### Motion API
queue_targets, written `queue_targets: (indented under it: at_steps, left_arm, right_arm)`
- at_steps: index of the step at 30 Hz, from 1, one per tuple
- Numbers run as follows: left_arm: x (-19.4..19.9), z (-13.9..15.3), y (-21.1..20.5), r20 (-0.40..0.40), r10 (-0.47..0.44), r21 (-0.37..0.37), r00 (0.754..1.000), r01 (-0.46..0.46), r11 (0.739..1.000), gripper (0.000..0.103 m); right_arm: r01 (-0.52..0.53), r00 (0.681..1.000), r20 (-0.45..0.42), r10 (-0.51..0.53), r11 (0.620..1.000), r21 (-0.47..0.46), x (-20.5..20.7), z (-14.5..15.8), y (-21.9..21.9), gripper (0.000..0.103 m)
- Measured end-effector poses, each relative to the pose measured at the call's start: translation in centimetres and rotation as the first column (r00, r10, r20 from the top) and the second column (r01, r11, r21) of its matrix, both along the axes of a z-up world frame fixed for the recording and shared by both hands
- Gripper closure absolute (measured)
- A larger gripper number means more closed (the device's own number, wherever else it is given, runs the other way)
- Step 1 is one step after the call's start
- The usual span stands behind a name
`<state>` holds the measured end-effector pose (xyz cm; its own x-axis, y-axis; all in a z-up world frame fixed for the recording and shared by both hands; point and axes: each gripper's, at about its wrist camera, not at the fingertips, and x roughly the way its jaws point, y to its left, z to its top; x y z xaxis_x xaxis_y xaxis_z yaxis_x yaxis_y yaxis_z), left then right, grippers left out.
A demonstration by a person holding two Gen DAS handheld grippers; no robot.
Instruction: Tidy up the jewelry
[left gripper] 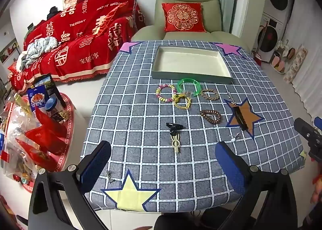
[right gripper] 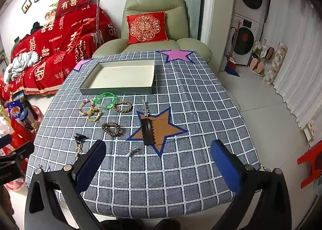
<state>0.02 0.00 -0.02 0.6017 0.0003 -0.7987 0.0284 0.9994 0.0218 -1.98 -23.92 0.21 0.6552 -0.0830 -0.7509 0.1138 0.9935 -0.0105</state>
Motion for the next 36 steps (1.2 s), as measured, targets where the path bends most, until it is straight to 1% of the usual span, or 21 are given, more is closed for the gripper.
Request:
queue_targets:
  at_steps: [5, 9, 15, 16, 36]
  left_arm:
    - [-0.04, 0.14, -0.03, 0.006, 0.013, 0.005, 1.000, -0.014, 1.000, 0.000]
    - [-0.06, 0.11, -0.14, 0.003, 0.004, -0.012, 1.000, -0.004, 1.000, 0.000]
    - [0.31, 0.72, -0.48, 0.006, -0.004, -0.006, 1.000, 0.004, 1.000, 0.000]
    - [0.29, 0.34, -0.50, 0.008, -0.004, -0.004, 1.000, 0.004, 1.000, 0.000]
    - [-0.03, 0.27, -0.17, 0.014, -0.004, -0.005, 1.000, 0.004, 1.000, 0.000]
  right_arm:
    - [0.000, 1.000, -0.002, 0.000, 1.000, 0.000, 0.04, 0.02, -0.01, 0.000]
    - [0.000, 1.000, 0.000, 0.000, 1.000, 0.001, 0.07, 0.05, -0.02, 0.000]
    - [-0.001, 1.000, -0.001, 0.001, 1.000, 0.002, 0.10, 0.04, -0.01, 0.000]
    - [-0.001, 1.000, 0.000, 0.001, 1.000, 0.002, 0.10, 0.04, 0.00, 0.000]
    - [-0.001, 1.000, -0.001, 0.001, 1.000, -0.001, 0.12, 0.10, 0.10, 0.000]
